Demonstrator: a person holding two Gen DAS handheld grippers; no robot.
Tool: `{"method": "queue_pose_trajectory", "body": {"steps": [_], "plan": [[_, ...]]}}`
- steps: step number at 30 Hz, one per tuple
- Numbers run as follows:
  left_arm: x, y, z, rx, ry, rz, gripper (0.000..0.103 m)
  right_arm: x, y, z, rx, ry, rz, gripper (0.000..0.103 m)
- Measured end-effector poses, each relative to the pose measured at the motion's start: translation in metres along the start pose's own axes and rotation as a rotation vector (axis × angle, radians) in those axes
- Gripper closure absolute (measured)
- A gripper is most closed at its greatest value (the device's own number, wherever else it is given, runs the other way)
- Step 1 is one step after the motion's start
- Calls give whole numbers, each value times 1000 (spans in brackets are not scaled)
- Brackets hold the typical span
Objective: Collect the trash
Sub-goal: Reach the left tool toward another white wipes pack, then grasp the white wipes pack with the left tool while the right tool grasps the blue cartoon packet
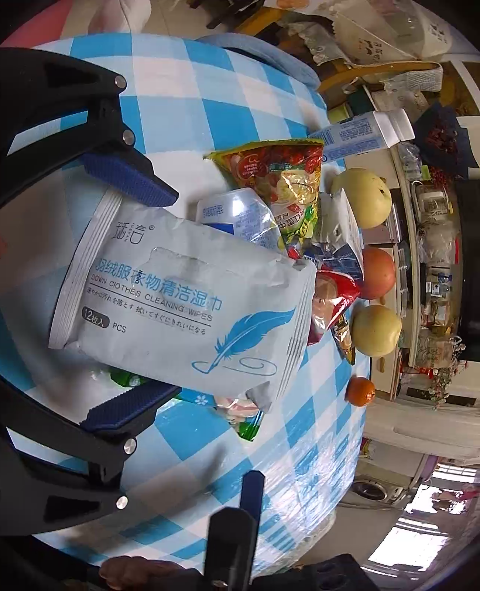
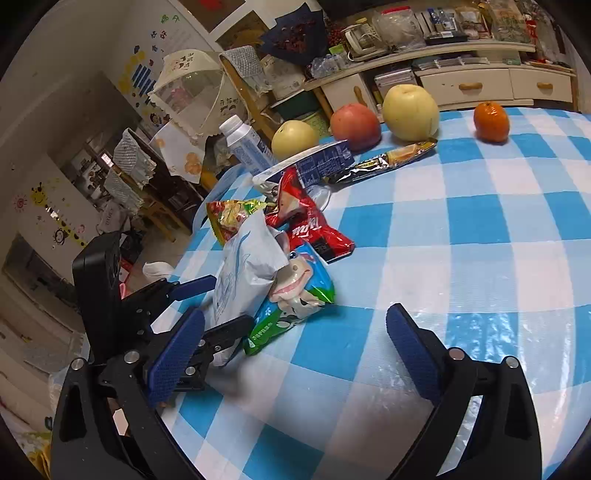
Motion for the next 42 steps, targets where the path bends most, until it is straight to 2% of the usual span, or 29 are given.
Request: {"method": "queue_pose_trajectory", "body": {"steps": [1, 2, 4, 13, 20, 23, 27, 29, 32, 37, 42], "plan": [[-1, 1, 0, -5, -7, -4, 7, 0, 3, 0, -7, 1, 3, 10], [-3, 3, -1, -10, -22, -12, 6, 0, 5, -1, -11, 2, 2, 21], [-3, 6, -1, -11, -41, -20, 5, 4, 10, 0, -19, 12, -3, 29], [-15, 13, -2, 3, -166, -79, 4, 12, 29, 6, -38, 48, -4, 33], [-14, 15, 3, 12, -213, -71, 6, 5, 44, 4, -54, 12, -14, 34], [-12, 15, 3, 9, -219, -55, 8, 0, 49, 2, -63, 2, 8, 44], [-13, 11, 2, 17, -214, -41, 12, 0, 49, 3, -61, 3, 7, 50], [-13, 9, 2, 23, -223, -38, 14, 3, 49, 4, -58, 13, -4, 59], [-11, 6, 3, 32, -222, -33, 19, 7, 47, 4, -67, 24, 2, 61], [-11, -1, 2, 50, -233, -7, 21, 3, 39, 1, -47, -18, -30, 69], [-10, -12, 0, 85, -250, -6, 22, 0, 30, -1, -14, -54, -66, 72]]}}
Point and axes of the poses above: each gripper's, at about its wrist camera, not at the fingertips, and y roughly the way its jaws point, x to its right, z to its top, the point moved 5 cm from there along y, roughly the way its jaws point, and after that the axes turned 15 degrees about y, right-handed, at the moved point
